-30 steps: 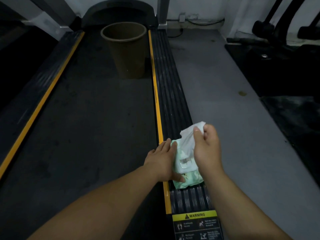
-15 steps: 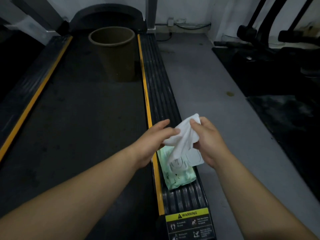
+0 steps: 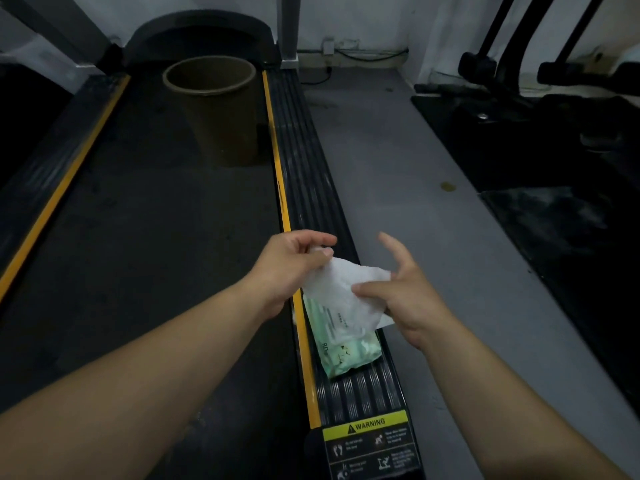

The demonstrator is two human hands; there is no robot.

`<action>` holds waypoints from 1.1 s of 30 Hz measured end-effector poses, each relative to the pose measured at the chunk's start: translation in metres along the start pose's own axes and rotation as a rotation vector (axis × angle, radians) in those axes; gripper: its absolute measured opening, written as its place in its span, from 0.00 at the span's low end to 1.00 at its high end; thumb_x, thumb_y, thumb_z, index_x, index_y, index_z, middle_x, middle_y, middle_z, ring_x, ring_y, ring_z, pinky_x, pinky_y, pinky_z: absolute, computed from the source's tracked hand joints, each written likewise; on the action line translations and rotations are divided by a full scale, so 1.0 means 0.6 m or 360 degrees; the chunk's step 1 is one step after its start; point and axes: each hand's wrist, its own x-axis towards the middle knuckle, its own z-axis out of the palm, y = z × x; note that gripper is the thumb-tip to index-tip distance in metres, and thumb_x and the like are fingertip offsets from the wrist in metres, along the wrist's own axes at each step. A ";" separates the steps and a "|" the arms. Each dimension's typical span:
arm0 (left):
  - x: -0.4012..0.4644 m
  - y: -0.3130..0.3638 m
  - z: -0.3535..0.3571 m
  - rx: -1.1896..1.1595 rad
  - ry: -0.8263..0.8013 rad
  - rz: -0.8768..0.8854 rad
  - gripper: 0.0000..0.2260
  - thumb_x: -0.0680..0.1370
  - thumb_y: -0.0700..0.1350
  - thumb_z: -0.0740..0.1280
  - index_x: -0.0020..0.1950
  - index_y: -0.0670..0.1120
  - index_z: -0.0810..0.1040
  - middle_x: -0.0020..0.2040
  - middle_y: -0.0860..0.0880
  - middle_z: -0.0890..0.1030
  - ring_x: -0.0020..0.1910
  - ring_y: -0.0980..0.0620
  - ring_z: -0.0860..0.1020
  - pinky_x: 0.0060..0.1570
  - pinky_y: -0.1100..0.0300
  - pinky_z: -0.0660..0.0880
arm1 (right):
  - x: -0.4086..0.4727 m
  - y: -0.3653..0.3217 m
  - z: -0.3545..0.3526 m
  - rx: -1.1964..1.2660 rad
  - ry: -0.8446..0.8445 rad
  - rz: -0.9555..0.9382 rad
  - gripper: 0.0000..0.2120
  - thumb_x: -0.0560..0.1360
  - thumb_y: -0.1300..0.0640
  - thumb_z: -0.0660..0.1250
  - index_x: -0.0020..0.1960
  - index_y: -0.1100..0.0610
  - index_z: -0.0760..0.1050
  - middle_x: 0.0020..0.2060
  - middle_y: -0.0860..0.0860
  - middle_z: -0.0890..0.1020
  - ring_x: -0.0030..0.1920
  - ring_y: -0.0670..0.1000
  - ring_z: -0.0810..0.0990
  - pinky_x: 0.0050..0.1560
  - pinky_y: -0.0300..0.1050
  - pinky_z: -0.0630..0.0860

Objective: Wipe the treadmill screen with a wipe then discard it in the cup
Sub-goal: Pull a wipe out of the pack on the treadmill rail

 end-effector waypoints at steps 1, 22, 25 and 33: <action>0.000 0.002 -0.004 0.0108 -0.0076 0.0007 0.12 0.79 0.38 0.73 0.61 0.50 0.84 0.54 0.52 0.83 0.52 0.58 0.81 0.45 0.70 0.77 | 0.003 0.000 -0.004 -0.0097 0.0013 -0.0086 0.39 0.59 0.54 0.82 0.63 0.28 0.74 0.67 0.54 0.80 0.65 0.57 0.81 0.63 0.60 0.82; -0.021 0.030 0.050 -0.0231 0.0059 -0.0273 0.19 0.81 0.56 0.71 0.58 0.40 0.80 0.50 0.43 0.87 0.46 0.47 0.87 0.45 0.53 0.85 | -0.053 -0.049 0.069 -0.0654 0.0080 -0.0614 0.07 0.81 0.56 0.68 0.51 0.43 0.79 0.49 0.43 0.79 0.45 0.41 0.79 0.41 0.32 0.72; -0.017 0.017 0.034 -0.0290 0.0268 -0.0355 0.03 0.83 0.44 0.68 0.53 0.45 0.80 0.53 0.40 0.85 0.50 0.43 0.85 0.47 0.48 0.85 | -0.045 -0.028 0.041 -0.0226 0.0217 -0.0444 0.13 0.79 0.63 0.68 0.54 0.46 0.84 0.53 0.43 0.85 0.54 0.44 0.84 0.55 0.39 0.79; -0.017 -0.009 0.014 -0.0368 0.0395 -0.0356 0.06 0.84 0.39 0.66 0.49 0.47 0.81 0.49 0.44 0.85 0.47 0.48 0.85 0.49 0.47 0.84 | -0.025 0.061 0.007 -0.0674 0.0542 -0.0092 0.19 0.80 0.49 0.70 0.70 0.52 0.76 0.62 0.48 0.81 0.60 0.50 0.81 0.63 0.52 0.78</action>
